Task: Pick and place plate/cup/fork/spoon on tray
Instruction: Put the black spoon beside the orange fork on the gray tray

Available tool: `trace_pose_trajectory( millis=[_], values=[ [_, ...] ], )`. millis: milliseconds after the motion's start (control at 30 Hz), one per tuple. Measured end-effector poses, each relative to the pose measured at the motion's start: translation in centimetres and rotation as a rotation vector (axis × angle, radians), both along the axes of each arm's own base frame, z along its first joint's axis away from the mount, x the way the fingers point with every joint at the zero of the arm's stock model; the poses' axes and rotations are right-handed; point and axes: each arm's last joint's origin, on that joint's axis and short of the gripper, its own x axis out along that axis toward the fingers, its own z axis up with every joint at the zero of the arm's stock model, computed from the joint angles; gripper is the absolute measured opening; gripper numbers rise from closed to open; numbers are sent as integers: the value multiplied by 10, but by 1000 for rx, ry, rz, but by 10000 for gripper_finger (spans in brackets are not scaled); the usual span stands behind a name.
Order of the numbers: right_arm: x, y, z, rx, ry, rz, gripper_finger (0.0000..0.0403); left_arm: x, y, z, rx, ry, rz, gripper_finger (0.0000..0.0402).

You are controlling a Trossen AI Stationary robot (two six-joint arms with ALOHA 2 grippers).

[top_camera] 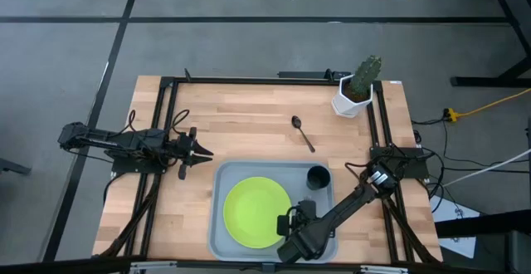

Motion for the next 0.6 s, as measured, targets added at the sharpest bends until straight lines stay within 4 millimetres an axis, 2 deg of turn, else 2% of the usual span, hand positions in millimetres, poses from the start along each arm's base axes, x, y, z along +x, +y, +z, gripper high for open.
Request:
trace_pose_trajectory(
  millis=[133,333,433,600],
  values=[
    [-1,-1,35,-35,2,0,117,0,0,0,0,0,0,76],
    [14,-9,72,-253,-255,169,117,0,0,0,0,0,0,76],
    [26,-26,78,-304,-258,211,117,0,0,0,0,0,0,76],
    [50,-65,77,-316,-148,293,117,0,0,0,0,0,0,76]
  ],
)
